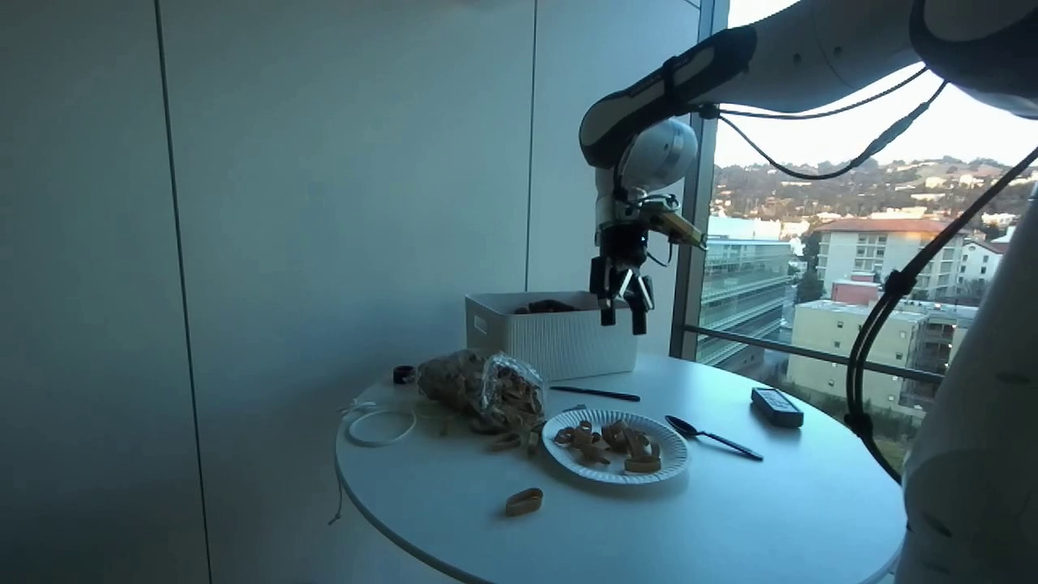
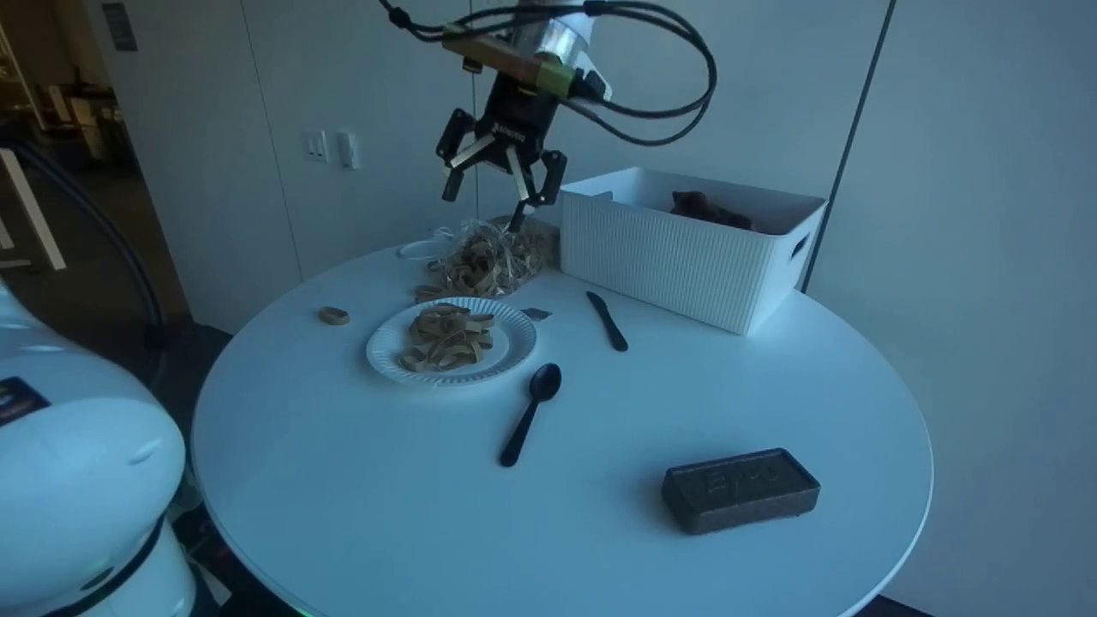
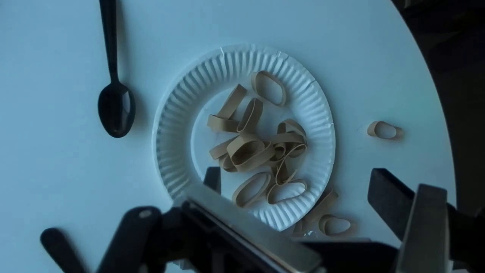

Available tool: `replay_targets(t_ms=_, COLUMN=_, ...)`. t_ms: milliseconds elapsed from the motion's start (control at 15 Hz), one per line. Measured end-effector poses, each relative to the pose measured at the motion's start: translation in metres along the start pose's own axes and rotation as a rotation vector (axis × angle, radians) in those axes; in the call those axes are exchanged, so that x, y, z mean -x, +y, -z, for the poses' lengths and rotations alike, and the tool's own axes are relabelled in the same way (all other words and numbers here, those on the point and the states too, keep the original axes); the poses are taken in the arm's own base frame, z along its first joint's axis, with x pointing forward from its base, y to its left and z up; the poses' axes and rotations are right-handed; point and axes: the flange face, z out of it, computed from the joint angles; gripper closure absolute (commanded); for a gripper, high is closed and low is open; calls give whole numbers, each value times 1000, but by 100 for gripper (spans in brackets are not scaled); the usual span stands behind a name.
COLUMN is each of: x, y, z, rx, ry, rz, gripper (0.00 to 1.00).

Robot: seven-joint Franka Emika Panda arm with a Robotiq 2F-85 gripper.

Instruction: Remove the rubber bands from the plate

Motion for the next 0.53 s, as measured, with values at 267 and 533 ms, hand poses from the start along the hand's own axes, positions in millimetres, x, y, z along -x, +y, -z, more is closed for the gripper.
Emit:
replay_targets(t_ms=267, x=-29, y=14, z=-59, rx=-52, ry=-97, rz=25, gripper=0)
replay_targets(t_ms=533, x=-47, y=25, z=-112, rx=-67, ry=-188, rz=16, gripper=0)
